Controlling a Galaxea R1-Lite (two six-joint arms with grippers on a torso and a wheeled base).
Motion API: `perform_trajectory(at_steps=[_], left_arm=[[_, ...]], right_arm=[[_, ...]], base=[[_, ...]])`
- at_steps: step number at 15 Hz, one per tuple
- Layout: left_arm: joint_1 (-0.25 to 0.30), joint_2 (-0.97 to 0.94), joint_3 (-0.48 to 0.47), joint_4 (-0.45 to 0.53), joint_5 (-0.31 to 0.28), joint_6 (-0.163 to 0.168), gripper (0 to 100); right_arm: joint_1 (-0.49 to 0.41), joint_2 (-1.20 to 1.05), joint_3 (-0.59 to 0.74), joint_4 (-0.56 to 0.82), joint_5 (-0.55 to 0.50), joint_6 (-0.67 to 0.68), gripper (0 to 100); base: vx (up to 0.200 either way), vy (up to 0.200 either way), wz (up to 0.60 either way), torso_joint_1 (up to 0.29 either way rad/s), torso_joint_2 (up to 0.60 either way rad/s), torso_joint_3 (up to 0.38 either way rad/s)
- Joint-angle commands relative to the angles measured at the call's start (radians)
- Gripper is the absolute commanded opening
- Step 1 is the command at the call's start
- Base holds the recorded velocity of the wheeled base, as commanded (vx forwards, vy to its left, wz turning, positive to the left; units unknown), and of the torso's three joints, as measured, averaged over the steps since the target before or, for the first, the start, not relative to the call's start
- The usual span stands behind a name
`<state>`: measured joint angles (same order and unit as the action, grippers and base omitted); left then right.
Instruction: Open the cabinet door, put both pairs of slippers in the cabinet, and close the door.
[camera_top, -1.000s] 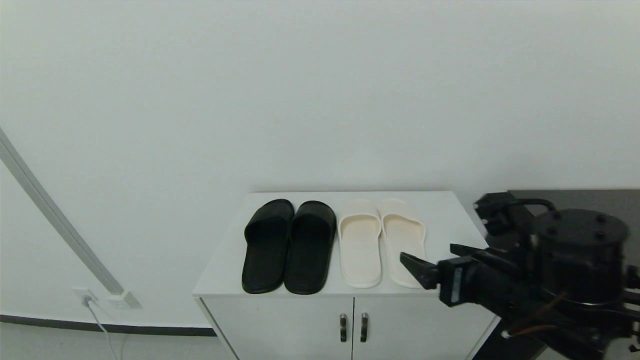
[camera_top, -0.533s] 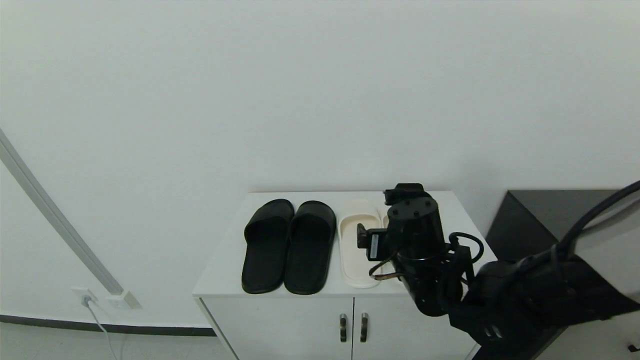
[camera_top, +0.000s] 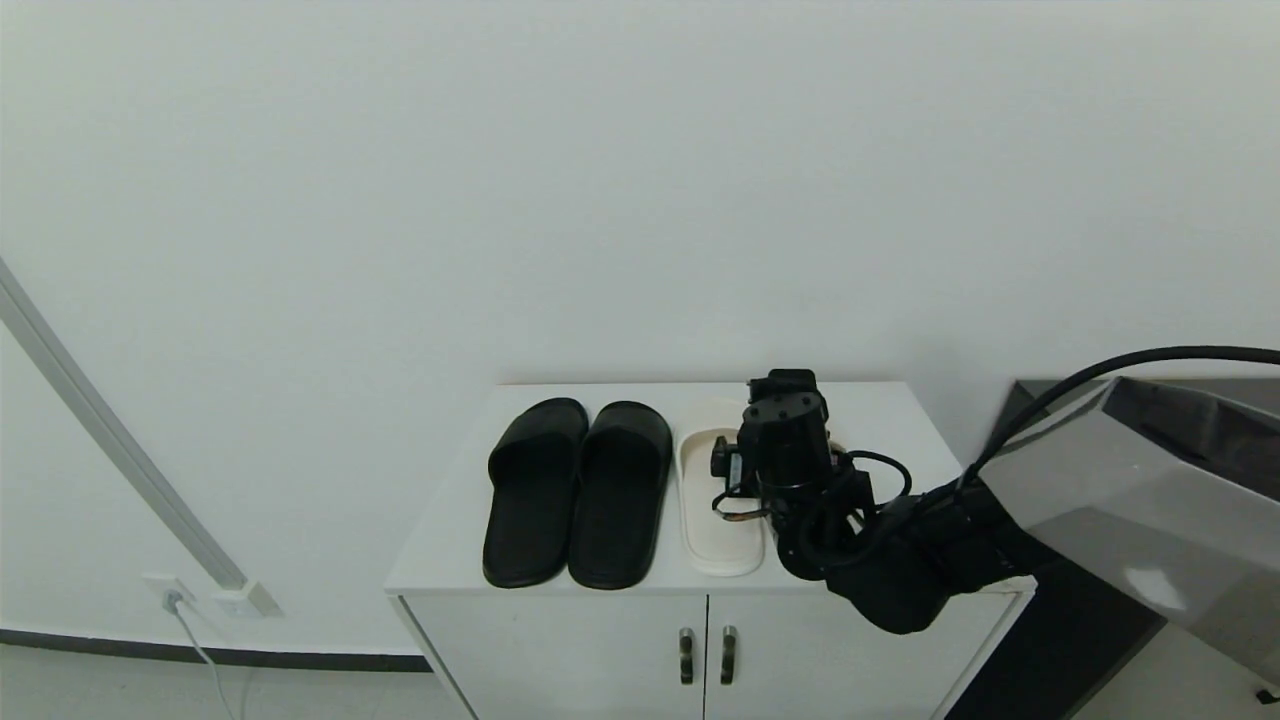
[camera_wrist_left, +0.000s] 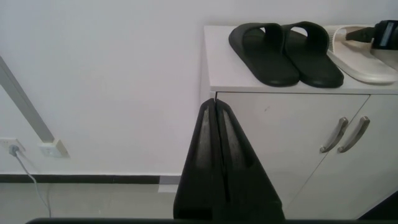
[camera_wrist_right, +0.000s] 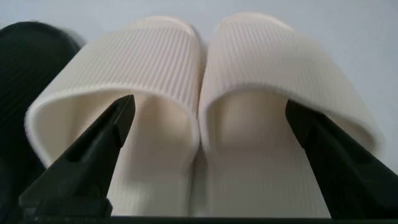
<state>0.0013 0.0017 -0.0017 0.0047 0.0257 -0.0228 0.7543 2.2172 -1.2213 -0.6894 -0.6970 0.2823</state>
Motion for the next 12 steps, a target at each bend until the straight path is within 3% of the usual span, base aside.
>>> perform_trajectory(at_steps=[1, 6, 7, 12], left_arm=[[0.0, 0.0, 0.0, 0.0, 0.0, 0.0, 0], [0.0, 0.001, 0.0, 0.0, 0.0, 0.0, 0], [0.0, 0.0, 0.0, 0.0, 0.0, 0.0, 0], [0.0, 0.0, 0.0, 0.0, 0.0, 0.0, 0]], right_arm=[[-0.013, 0.044, -0.05, -0.001, 0.002, -0.005, 100], [-0.033, 0.098, -0.152, 0.021, 0.002, -0.04, 100], [-0.036, 0.107, -0.161, 0.021, 0.002, -0.049, 0], [-0.038, 0.125, -0.192, 0.021, -0.004, -0.063, 0]], base=[[0.0, 0.0, 0.0, 0.0, 0.0, 0.0], [0.0, 0.0, 0.0, 0.0, 0.0, 0.0], [0.0, 0.0, 0.0, 0.0, 0.0, 0.0], [0.0, 0.0, 0.0, 0.0, 0.0, 0.0]])
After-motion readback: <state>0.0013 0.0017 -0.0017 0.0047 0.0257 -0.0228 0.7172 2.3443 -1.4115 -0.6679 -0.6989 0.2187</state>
